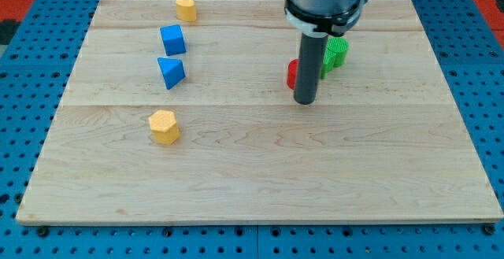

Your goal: Place the green star into diagonal line

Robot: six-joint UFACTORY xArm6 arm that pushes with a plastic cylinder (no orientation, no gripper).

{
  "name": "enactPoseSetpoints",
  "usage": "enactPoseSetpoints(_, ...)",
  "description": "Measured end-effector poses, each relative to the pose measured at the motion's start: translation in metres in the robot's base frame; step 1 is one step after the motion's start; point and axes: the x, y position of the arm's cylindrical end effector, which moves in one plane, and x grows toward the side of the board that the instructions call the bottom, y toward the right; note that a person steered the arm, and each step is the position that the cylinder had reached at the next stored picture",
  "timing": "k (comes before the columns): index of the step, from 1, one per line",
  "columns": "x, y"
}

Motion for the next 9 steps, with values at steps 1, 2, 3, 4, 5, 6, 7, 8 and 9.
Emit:
enactPoseSetpoints(1,-0.01,-0.018)
enactPoseSetpoints(2,-0.04,0.0)
enactPoseSetpoints(3,-0.054,0.042)
enactPoseSetpoints(4,-0.067,0.074)
enactPoseSetpoints(5,-0.089,0.086)
enactPoseSetpoints(6,-0.117,0.088)
enactPoseSetpoints(7,-0.126,0.088)
enactPoseSetpoints(8,-0.122,0.123)
enactPoseSetpoints(9,-0.122,0.137)
